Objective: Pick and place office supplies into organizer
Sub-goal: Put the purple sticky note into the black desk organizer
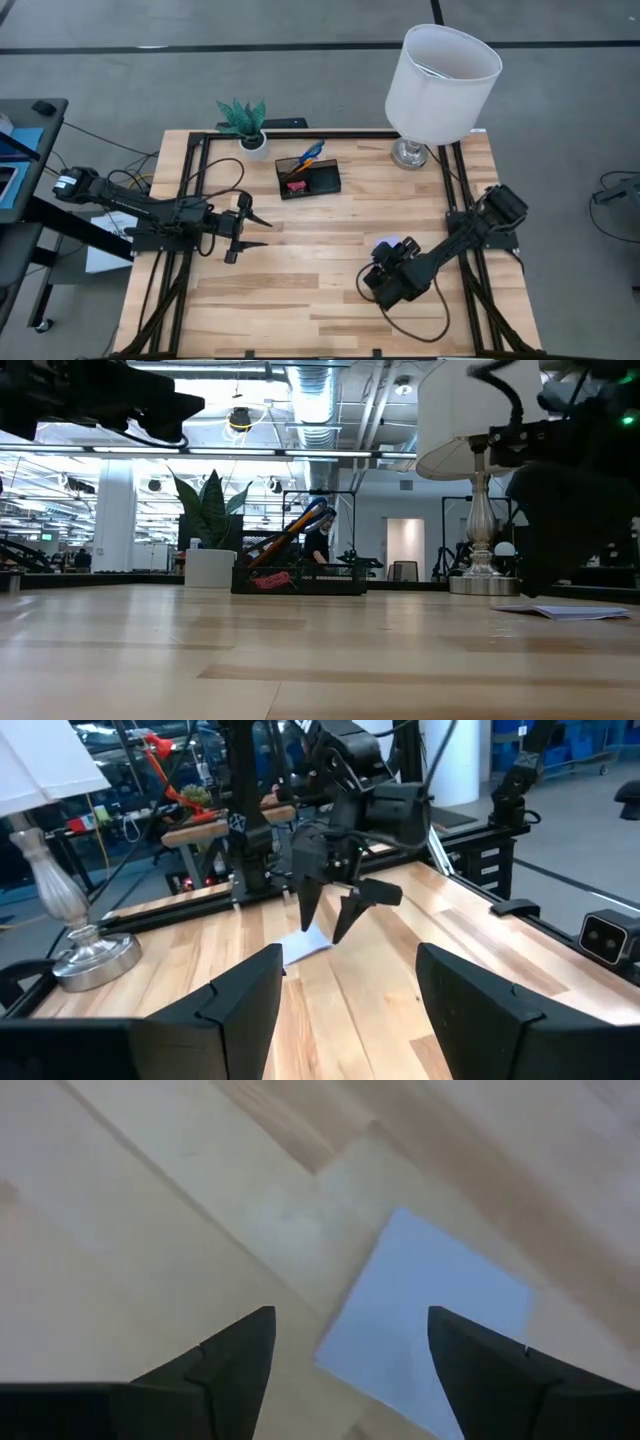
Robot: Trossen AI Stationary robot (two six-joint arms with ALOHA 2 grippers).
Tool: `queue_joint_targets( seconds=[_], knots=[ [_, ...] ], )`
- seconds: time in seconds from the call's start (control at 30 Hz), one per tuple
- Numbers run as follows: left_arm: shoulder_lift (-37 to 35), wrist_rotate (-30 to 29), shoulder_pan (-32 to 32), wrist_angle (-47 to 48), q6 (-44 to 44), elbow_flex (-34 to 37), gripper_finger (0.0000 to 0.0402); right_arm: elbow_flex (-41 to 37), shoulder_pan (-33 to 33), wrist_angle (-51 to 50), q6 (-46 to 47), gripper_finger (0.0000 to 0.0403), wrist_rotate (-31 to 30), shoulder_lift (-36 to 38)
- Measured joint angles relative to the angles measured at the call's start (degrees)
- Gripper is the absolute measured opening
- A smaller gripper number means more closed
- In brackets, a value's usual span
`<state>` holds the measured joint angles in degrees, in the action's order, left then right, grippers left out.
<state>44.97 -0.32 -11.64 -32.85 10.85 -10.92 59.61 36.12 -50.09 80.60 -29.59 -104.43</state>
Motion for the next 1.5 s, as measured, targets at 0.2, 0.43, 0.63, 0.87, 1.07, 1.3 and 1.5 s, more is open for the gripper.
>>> queue_joint_targets(
  seconds=[0.2, 0.43, 0.63, 0.87, 1.07, 1.3, 1.5],
  knots=[
    [0.0, 0.0, 0.0, 0.1, -0.6, 0.0, 0.0223, 3.1, -0.9, -5.9, 0.0, 0.0255, 1.9, -3.3],
    [0.0, 0.0, 0.0, 0.0, -0.9, 0.0, 0.0223, 3.3, -1.8, -5.4, -0.9, 0.0255, 3.6, -5.5],
    [0.0, 0.0, 0.0, 0.0, -0.9, 0.0, 0.0223, 3.3, -2.5, -5.4, -1.2, 0.0255, 4.2, -5.5],
    [0.0, 0.0, 0.0, 0.0, -0.9, 0.0, 0.0223, 1.8, -4.6, -3.4, -1.3, 0.0254, 6.6, -7.2],
    [0.0, 0.0, 0.0, 0.0, -1.0, 0.0, 0.0223, 1.8, -5.5, -0.8, -1.6, 0.0192, 7.2, -7.6],
    [0.0, 0.0, 0.0, 0.0, -1.4, 0.0, 0.0223, 1.8, -5.4, 0.9, -2.1, 0.0016, 6.9, -8.1],
    [0.0, 0.0, 0.0, 0.0, -1.6, 0.0, 0.0223, 1.9, -5.3, -0.6, -0.8, 0.0005, 5.2, -8.6]
  ],
)
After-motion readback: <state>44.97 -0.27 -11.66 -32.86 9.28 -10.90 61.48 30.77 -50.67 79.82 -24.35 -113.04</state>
